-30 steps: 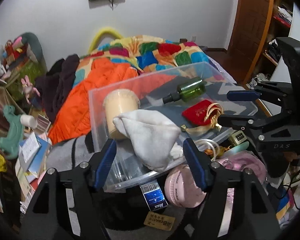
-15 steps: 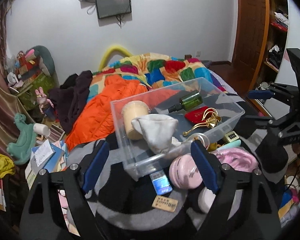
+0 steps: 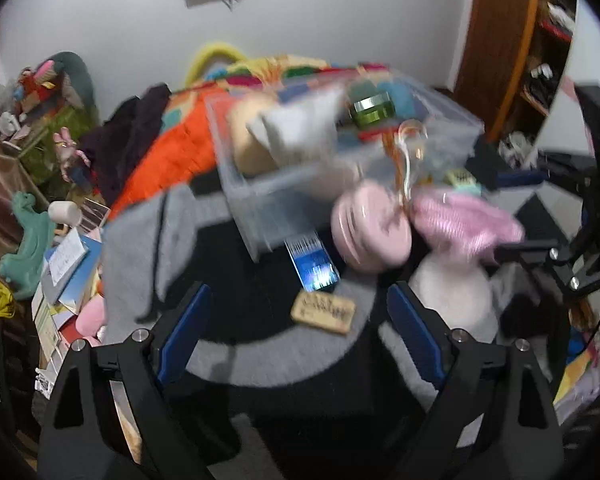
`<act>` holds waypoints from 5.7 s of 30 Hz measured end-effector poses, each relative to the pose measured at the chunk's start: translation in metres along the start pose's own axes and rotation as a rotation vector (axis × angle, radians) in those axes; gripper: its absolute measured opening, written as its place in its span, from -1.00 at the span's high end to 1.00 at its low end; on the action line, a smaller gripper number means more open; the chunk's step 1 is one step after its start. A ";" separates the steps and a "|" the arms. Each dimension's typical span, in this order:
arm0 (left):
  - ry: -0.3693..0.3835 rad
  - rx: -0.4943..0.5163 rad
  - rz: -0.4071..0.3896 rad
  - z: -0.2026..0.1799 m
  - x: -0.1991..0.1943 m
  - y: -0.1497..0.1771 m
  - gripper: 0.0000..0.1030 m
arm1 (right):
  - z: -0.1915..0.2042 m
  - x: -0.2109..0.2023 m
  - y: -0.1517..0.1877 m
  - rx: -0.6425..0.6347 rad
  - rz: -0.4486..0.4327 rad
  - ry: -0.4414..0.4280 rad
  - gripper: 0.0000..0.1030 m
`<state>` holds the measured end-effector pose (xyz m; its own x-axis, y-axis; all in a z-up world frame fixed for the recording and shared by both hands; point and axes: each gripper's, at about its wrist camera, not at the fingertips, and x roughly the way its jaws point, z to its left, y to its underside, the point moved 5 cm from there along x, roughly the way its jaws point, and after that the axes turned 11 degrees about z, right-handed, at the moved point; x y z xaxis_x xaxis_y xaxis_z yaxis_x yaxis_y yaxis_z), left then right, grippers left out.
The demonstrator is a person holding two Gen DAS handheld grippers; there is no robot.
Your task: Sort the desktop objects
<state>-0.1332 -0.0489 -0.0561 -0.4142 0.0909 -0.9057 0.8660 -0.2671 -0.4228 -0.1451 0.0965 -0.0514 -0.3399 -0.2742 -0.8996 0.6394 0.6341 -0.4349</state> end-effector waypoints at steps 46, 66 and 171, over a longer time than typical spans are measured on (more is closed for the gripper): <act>0.062 -0.023 -0.184 -0.001 -0.036 -0.045 0.19 | -0.050 -0.072 -0.012 0.169 -0.201 -0.129 0.01; 0.058 -0.074 -0.132 0.032 0.004 -0.076 0.19 | -0.075 -0.016 -0.092 0.224 -0.191 -0.174 0.35; 0.025 -0.134 -0.337 0.011 -0.067 -0.056 -0.26 | -0.054 -0.080 -0.032 0.146 -0.304 -0.062 0.59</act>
<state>-0.1566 -0.0506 0.0289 -0.6771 0.1763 -0.7144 0.7116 -0.0906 -0.6968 -0.1761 0.1375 0.0368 -0.4900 -0.4814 -0.7267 0.6086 0.4080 -0.6806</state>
